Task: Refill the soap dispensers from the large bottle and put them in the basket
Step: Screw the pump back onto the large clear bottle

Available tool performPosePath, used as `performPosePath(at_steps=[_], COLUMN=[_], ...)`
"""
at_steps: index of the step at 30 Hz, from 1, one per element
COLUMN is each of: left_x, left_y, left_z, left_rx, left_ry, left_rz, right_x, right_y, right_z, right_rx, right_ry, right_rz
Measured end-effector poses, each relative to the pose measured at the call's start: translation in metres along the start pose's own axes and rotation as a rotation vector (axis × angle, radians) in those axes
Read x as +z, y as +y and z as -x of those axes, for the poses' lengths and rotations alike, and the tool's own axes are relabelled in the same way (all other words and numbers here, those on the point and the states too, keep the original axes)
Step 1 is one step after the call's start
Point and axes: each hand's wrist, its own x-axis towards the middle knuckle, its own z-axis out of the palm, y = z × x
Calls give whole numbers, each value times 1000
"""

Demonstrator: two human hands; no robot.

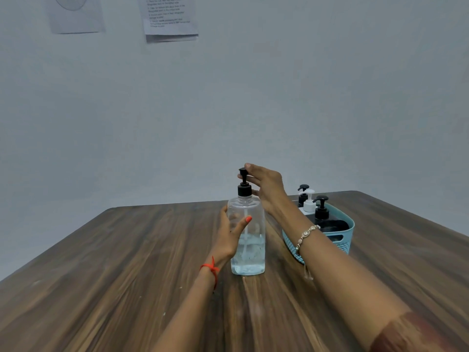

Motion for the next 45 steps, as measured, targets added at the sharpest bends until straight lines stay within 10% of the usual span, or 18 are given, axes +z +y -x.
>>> performPosePath(at_steps=[7,23,45], left_x=[1,5,39], left_y=[2,-34,91], left_z=[1,42,-111], left_rx=[-19,-122,159], left_ry=[-1,102,-59], left_rz=[-44,76,-134], right_x=[8,-24,-74], right_y=[1,89,-90], right_z=[6,98,-17], right_rx=[-212,-60,-122], right_ry=[236,77,-137], right_rz=[132,705,743])
